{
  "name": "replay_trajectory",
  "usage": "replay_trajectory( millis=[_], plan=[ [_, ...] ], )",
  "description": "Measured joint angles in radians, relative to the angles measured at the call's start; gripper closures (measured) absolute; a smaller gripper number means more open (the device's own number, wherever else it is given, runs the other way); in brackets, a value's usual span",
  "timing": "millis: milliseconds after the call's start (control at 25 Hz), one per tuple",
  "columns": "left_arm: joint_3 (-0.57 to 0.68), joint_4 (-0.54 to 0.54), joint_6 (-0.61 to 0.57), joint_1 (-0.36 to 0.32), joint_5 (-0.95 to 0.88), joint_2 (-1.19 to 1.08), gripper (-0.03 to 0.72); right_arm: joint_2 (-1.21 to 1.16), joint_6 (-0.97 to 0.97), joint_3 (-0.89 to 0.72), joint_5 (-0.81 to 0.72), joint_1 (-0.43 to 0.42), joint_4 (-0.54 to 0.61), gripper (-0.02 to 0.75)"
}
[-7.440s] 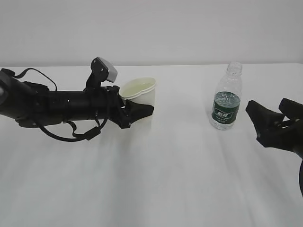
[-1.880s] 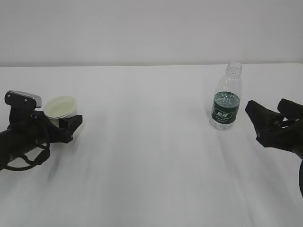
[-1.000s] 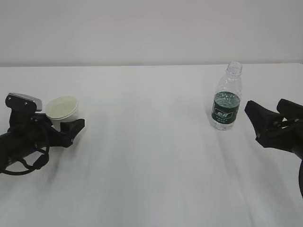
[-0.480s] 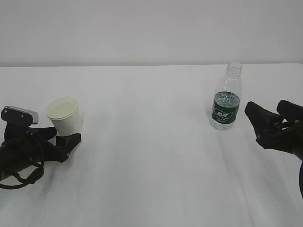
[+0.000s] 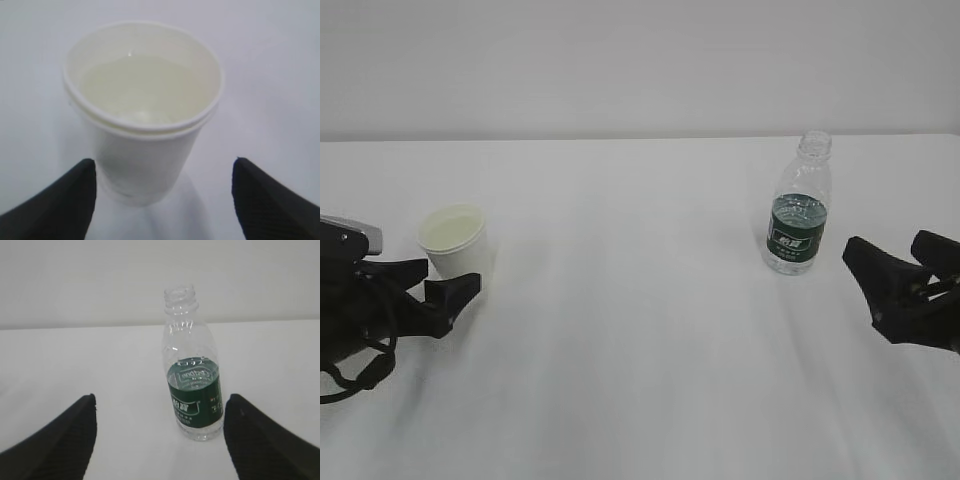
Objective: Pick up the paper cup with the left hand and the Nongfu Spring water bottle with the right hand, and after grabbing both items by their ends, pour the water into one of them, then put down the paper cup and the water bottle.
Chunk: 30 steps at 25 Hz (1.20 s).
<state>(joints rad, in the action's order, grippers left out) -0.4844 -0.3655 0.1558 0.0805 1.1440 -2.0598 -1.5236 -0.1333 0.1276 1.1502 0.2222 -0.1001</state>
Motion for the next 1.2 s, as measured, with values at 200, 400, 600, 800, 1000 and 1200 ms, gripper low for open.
replay_trajectory(
  millis=[200,400,600,800,1000,1200],
  plan=[
    [0.054,0.008,0.0,0.0,0.0,0.083,0.095,0.065,-0.019,0.0,0.0,0.0,-0.002,0.146],
    [0.102,0.016,0.0,0.0,0.0,0.185,0.099,0.121,-0.031,-0.002,0.0,0.0,-0.002,0.146],
    [0.141,0.02,0.054,0.0,0.0,0.321,0.101,0.192,-0.059,0.021,-0.028,0.0,-0.002,0.146],
    [0.154,0.017,0.102,0.0,0.0,0.465,0.101,0.311,-0.066,0.11,-0.196,0.0,-0.002,0.146],
    [0.156,0.013,0.141,0.0,-0.061,0.651,0.118,0.453,-0.047,0.213,-0.411,0.0,-0.002,0.146],
    [0.162,-0.001,0.164,0.0,-0.23,0.821,0.125,0.58,0.011,0.258,-0.607,0.0,-0.002,0.146]
  ],
)
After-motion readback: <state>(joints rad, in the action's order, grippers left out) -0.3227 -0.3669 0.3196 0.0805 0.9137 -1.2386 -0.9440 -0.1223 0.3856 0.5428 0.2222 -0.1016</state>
